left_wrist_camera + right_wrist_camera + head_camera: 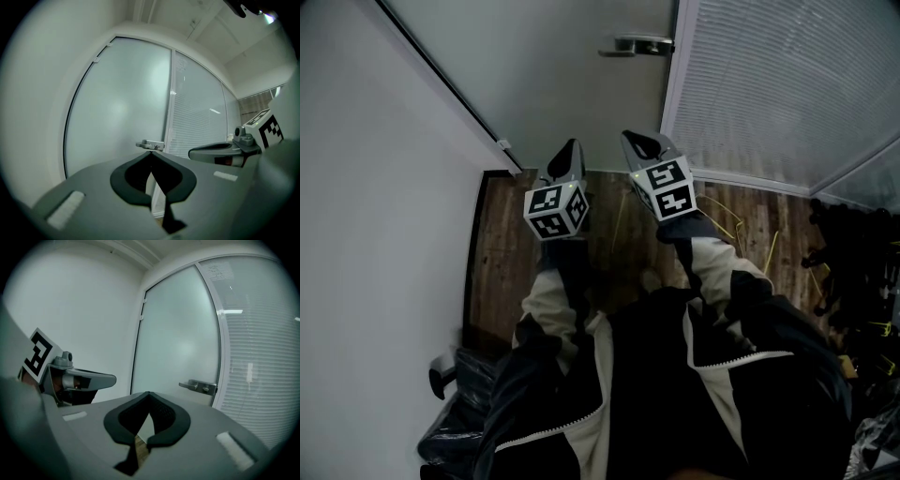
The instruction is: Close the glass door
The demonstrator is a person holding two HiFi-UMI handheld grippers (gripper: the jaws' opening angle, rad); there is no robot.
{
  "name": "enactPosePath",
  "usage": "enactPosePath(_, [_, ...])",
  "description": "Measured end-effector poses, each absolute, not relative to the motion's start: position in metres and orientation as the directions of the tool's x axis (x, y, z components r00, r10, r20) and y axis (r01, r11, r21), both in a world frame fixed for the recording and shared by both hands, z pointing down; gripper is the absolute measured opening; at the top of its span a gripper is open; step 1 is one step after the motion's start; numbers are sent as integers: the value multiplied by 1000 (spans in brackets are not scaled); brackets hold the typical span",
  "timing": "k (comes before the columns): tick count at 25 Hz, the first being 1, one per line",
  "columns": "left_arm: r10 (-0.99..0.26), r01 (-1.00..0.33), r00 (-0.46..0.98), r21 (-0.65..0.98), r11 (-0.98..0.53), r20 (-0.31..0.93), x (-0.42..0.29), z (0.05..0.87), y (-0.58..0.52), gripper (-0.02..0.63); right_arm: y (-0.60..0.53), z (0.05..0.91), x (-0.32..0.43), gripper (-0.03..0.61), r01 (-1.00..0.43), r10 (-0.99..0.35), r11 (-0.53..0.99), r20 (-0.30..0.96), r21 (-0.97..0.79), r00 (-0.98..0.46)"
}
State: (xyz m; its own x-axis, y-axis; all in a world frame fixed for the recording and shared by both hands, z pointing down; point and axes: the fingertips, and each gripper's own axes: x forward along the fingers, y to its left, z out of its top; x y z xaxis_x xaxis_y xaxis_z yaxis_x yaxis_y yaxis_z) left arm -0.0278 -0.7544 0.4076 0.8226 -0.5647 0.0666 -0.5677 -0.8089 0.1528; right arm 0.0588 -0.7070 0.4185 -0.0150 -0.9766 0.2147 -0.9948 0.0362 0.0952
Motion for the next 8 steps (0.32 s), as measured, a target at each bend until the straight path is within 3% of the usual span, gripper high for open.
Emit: enactPosePath(8, [-556,-560,828,143,-816,71,-22,408,-750,3,-705,416,62,0,-994,-977,29,212,106,-6])
